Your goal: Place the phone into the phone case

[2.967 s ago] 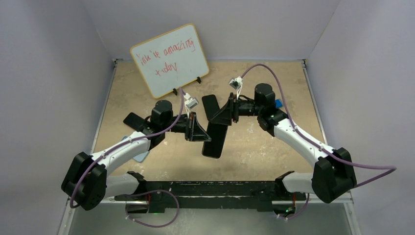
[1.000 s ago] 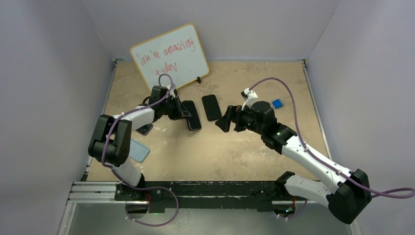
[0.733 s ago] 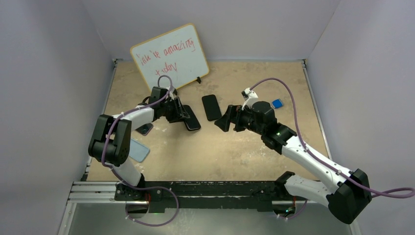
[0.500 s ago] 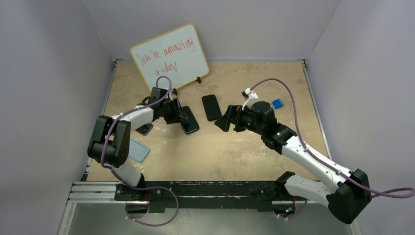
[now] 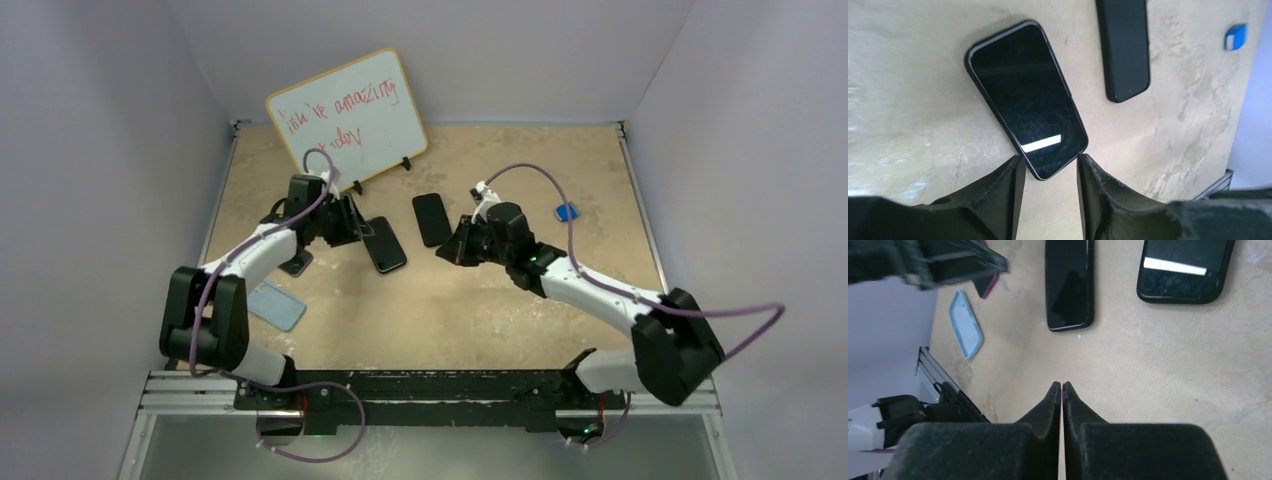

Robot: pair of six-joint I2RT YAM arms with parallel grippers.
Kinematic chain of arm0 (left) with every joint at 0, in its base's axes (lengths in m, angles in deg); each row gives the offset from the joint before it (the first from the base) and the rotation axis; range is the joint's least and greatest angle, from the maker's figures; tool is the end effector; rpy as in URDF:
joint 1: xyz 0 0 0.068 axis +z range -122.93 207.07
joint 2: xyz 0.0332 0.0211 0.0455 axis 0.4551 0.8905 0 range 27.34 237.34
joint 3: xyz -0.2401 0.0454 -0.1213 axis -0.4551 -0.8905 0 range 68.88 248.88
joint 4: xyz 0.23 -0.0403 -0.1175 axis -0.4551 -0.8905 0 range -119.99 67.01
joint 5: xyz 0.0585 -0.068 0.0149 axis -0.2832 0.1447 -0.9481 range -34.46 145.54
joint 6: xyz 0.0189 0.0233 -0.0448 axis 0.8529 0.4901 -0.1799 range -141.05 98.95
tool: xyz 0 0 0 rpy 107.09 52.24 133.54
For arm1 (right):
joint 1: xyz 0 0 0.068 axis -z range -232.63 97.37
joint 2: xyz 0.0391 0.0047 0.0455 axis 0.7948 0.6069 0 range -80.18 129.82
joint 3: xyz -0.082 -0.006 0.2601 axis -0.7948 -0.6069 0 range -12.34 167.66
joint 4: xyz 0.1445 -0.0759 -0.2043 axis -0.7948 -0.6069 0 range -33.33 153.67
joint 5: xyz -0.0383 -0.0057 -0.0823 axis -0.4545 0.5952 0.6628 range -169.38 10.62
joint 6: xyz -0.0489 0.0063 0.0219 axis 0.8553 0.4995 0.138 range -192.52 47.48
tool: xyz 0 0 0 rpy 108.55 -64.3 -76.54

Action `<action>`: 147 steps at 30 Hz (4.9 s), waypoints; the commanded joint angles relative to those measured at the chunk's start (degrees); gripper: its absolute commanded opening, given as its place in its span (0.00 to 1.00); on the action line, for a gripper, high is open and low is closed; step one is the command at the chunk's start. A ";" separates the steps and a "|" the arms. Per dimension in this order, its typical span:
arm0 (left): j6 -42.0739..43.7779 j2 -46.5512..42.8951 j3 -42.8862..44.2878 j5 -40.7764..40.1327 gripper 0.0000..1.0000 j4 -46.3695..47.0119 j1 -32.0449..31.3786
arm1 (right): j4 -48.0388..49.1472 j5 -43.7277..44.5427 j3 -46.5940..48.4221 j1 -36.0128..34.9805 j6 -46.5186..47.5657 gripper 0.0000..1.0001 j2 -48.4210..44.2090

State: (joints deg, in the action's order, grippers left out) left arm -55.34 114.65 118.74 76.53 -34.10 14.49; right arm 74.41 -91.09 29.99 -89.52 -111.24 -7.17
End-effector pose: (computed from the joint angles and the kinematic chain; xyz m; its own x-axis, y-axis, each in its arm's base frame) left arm 0.2992 -0.0799 0.1956 -0.8493 -0.3494 -0.3957 -0.0528 0.8021 -0.5948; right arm 0.2249 0.1779 0.2554 -0.6759 0.2585 -0.6902 -0.4070 0.6498 0.6420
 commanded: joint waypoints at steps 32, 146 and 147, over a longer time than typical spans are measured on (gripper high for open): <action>4.86 -14.13 -3.99 3.35 0.45 -2.29 12.58 | 7.18 -9.87 25.69 -6.64 -1.14 0.00 40.32; 1.27 20.09 10.15 -12.41 0.55 -18.63 9.02 | 20.07 -13.34 14.33 -7.37 -11.90 0.98 29.95; 1.46 19.42 9.06 -11.81 0.54 -18.11 8.79 | 20.81 -13.27 13.49 -7.41 -12.85 0.97 29.71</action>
State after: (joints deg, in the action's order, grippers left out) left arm -52.23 131.44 134.22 52.75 -53.47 24.39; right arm 90.54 -106.01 46.07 -96.84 -120.57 26.60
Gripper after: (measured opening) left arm 0.729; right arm 0.982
